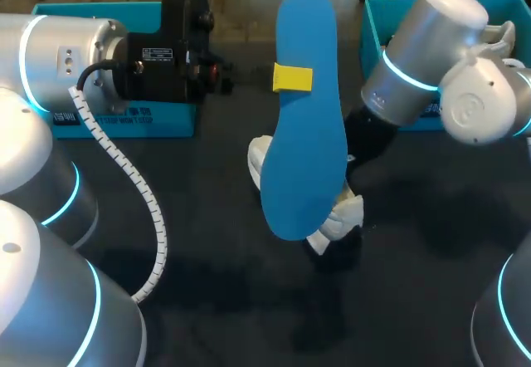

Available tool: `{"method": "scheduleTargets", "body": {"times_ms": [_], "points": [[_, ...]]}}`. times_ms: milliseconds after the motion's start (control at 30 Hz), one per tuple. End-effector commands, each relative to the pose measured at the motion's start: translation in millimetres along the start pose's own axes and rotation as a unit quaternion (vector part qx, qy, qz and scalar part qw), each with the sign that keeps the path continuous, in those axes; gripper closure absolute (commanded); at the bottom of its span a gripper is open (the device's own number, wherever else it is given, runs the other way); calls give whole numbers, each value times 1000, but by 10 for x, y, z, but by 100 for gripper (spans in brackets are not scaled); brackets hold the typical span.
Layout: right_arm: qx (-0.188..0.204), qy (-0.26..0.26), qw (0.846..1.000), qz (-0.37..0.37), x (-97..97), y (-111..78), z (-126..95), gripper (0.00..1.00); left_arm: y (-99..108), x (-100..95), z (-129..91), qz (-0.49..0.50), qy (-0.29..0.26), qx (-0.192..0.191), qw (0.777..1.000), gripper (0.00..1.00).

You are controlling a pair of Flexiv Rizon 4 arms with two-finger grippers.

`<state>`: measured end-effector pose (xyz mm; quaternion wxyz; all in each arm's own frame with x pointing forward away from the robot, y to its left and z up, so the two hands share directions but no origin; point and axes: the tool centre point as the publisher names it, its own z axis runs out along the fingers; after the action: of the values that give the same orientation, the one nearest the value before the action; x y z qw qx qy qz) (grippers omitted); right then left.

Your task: Take the shoe out of the shoebox, open the shoe tongue, remove and reinsert the insole, then place the shoe into the shoebox

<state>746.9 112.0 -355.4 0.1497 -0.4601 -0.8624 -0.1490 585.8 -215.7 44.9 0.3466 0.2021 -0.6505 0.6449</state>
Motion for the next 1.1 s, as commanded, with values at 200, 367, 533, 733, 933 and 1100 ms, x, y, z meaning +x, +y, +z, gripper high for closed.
{"method": "scheduleTargets", "body": {"times_ms": [200,367,533,733,933,1100], "points": [[-73,-25,993,87,167,-15,-2,100,-8,-7,11,0,0,-1,1000,100],[-73,-25,993,87,167,-15,-2,100,-8,-7,11,0,0,-1,1000,100],[-73,-25,993,87,167,-15,-2,100,-8,-7,11,0,0,-1,1000,100],[-118,-50,982,137,132,-159,17,100,-8,-7,11,0,0,-1,1000,100],[-106,-68,980,155,107,-253,93,100,-8,-7,11,0,0,-1,1000,100],[-115,-65,980,146,154,-251,128,100,-8,-7,11,0,0,-1,1000,100]]}}
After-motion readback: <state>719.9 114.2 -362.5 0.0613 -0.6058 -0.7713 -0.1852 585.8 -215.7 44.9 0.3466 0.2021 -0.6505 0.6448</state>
